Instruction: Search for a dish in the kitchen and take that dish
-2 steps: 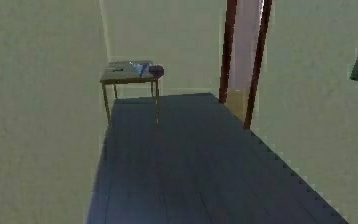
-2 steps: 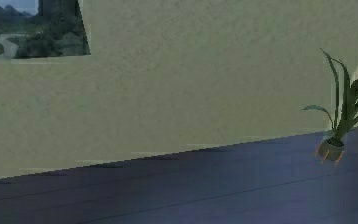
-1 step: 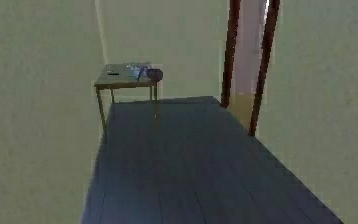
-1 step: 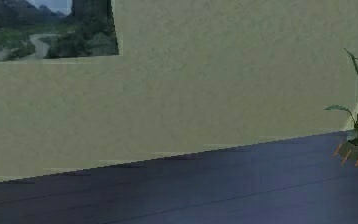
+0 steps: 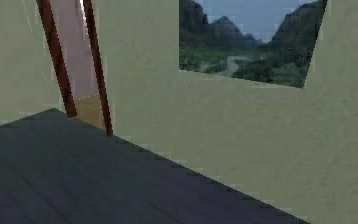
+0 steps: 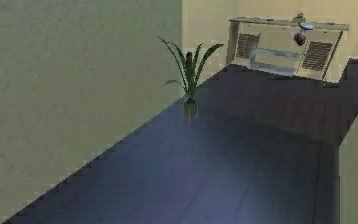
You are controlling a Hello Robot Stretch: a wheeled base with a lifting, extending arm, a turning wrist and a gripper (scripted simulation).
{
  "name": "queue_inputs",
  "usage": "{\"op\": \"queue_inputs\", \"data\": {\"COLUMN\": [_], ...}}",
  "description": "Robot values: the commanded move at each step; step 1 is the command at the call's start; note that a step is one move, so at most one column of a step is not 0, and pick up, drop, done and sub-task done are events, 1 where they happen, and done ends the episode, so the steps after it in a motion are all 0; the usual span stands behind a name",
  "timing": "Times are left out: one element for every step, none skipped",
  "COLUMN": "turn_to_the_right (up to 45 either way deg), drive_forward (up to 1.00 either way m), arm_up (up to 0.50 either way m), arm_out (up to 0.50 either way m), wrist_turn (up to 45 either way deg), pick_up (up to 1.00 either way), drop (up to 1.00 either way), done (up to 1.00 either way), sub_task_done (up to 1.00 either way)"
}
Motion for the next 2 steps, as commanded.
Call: {"op": "queue_inputs", "data": {"turn_to_the_right": [36.0, 0.0], "drive_forward": [0.0, 0.1], "arm_up": [0.0, 0.0], "arm_out": [0.0, 0.0], "wrist_turn": [0.0, 0.0], "pick_up": [0.0, 0.0], "drop": [0.0, 0.0], "done": [0.0, 0.0], "sub_task_done": [0.0, 0.0]}}
